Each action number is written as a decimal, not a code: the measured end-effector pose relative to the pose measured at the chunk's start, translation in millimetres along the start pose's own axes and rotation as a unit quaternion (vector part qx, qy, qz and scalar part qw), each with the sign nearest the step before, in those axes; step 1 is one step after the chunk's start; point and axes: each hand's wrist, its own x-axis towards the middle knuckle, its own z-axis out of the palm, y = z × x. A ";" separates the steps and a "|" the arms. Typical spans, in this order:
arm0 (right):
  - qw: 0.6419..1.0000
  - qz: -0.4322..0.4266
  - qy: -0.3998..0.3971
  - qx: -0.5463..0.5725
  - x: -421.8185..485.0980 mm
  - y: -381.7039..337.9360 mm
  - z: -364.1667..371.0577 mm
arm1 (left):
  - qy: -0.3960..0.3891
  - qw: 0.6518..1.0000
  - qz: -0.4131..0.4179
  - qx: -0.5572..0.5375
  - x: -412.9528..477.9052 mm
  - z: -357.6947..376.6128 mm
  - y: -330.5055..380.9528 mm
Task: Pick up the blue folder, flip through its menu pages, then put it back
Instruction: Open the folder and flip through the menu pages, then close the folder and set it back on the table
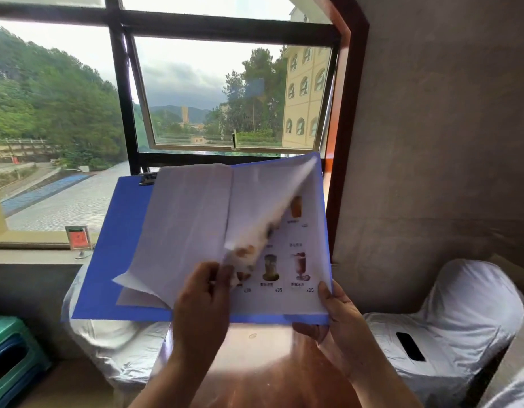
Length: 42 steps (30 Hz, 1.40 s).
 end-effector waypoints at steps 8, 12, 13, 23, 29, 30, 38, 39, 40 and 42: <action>1.000 -0.018 0.021 -0.003 6.6 -10.6 -14.1 | 0.022 0.909 -0.322 -0.265 18.1 -29.3 -34.2; 1.000 -0.025 0.015 -0.004 10.0 -12.5 -13.7 | -0.010 0.934 -0.317 -0.163 11.7 -34.7 -52.9; 1.000 -0.028 0.014 -0.004 10.9 -13.0 -13.7 | -0.016 0.933 -0.325 -0.154 10.5 -36.3 -57.5; 1.000 -0.020 0.013 0.017 13.9 -17.0 -10.8 | -0.037 0.905 -0.378 -0.190 3.9 -43.4 -72.1; 1.000 0.000 0.023 -0.009 16.1 -9.9 -5.2 | 0.004 0.973 -0.184 -0.143 -1.1 -39.0 -44.7; 1.000 0.010 0.023 -0.011 16.4 -7.5 -2.6 | -0.023 0.985 -0.141 -0.101 -0.2 -38.6 -38.3; 0.999 -0.015 -0.044 0.001 20.8 3.6 11.1 | -0.119 0.985 -0.078 -0.094 8.5 -34.9 -24.1; 0.998 -0.010 -0.054 -0.003 21.1 1.8 12.1 | -0.109 0.978 -0.127 -0.125 12.5 -31.7 -23.2; 0.998 -0.003 -0.061 -0.012 21.7 -0.9 13.1 | -0.105 0.972 -0.159 -0.138 15.3 -29.2 -23.8; 0.996 0.017 -0.071 -0.052 20.4 -8.7 17.3 | -0.087 0.969 -0.183 -0.138 19.3 -28.7 -26.8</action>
